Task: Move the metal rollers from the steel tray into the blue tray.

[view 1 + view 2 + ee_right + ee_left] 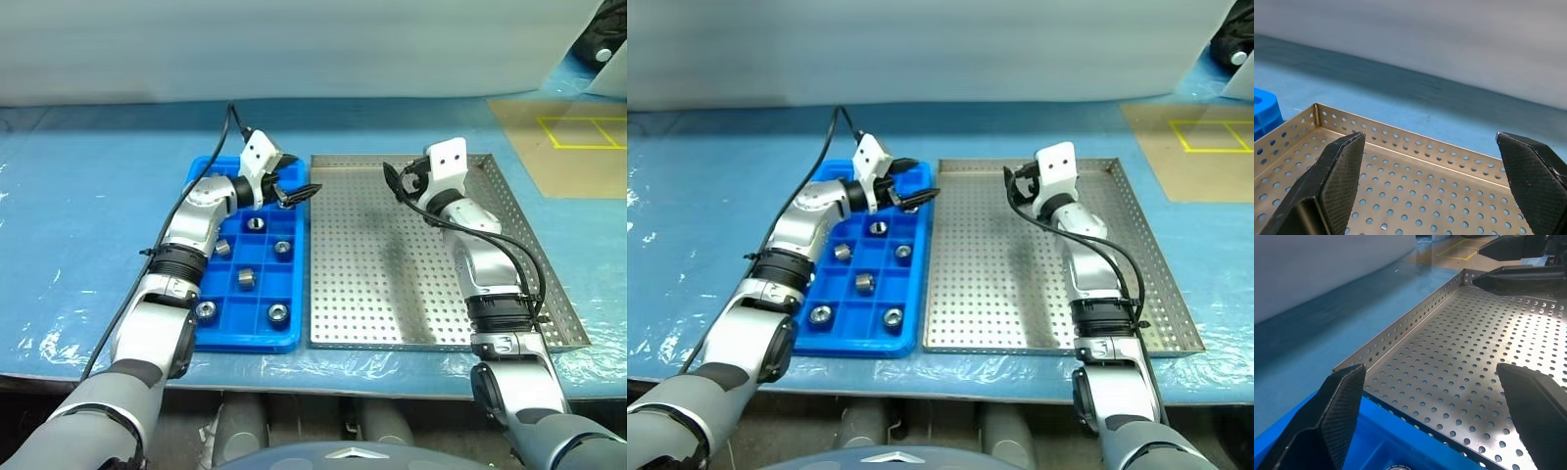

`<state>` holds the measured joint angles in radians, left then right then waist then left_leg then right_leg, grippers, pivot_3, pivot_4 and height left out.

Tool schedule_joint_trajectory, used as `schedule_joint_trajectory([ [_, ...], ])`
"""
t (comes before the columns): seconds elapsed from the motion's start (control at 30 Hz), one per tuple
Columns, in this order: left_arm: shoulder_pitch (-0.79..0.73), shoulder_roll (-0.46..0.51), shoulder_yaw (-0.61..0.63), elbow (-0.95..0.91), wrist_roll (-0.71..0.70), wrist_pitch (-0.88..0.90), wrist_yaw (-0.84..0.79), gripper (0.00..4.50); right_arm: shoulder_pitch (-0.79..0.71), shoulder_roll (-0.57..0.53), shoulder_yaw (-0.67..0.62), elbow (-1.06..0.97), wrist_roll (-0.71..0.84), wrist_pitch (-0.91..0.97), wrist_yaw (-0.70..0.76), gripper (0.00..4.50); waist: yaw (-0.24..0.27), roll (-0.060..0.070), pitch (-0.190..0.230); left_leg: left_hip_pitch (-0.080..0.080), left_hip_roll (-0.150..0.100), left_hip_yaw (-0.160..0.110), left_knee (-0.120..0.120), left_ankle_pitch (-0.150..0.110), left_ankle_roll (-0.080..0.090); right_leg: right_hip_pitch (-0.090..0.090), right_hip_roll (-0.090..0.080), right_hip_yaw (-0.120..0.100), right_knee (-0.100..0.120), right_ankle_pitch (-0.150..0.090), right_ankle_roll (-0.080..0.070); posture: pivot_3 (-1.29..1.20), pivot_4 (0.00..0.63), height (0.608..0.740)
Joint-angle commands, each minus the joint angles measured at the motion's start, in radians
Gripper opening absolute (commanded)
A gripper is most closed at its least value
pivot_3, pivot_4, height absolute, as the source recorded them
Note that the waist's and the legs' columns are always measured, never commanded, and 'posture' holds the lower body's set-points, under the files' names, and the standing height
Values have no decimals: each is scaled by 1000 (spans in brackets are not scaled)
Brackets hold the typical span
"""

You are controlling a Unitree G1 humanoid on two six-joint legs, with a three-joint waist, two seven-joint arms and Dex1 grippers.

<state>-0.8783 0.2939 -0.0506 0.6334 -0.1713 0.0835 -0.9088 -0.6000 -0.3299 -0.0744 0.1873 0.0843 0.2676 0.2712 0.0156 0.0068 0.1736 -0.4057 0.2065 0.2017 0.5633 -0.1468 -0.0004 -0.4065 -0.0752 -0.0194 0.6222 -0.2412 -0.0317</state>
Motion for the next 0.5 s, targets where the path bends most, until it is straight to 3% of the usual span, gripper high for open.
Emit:
schedule_joint_trajectory([
  [0.03, 4, 20, 18, -68, -20, 9, -12, 4489, -22, -3, -6, -15, 9, -23, 17, 4395, 1, 0, 0, 0, 0, 0, 0, 0, 0, 0, 0, 0, 0, 0, 0, -199, 150, 740],
  [0.13, 19, 31, 19, -84, -27, 12, -29, 4489, -11, -7, 1, -28, 16, -12, 47, 4395, 2, 0, 0, 0, 0, 0, 0, 0, 0, 0, 0, 0, 0, 0, 0, -196, 150, 740],
  [0.33, 58, 79, 30, -136, -57, 34, -97, 4489, 85, -64, 8, -174, 149, 105, 272, 4395, 5, 0, 1, 0, 0, 0, -2, 0, 0, 0, 0, 0, -1, 0, 0, -195, 150, 740],
  [0.5, 102, 155, 43, -183, -83, 83, -158, 4489, 178, -173, -14, -293, 238, 210, 411, 4395, 7, 0, 1, 0, 0, 0, -2, 0, 0, 0, 0, 0, -2, 0, 0, -200, 150, 740],
])
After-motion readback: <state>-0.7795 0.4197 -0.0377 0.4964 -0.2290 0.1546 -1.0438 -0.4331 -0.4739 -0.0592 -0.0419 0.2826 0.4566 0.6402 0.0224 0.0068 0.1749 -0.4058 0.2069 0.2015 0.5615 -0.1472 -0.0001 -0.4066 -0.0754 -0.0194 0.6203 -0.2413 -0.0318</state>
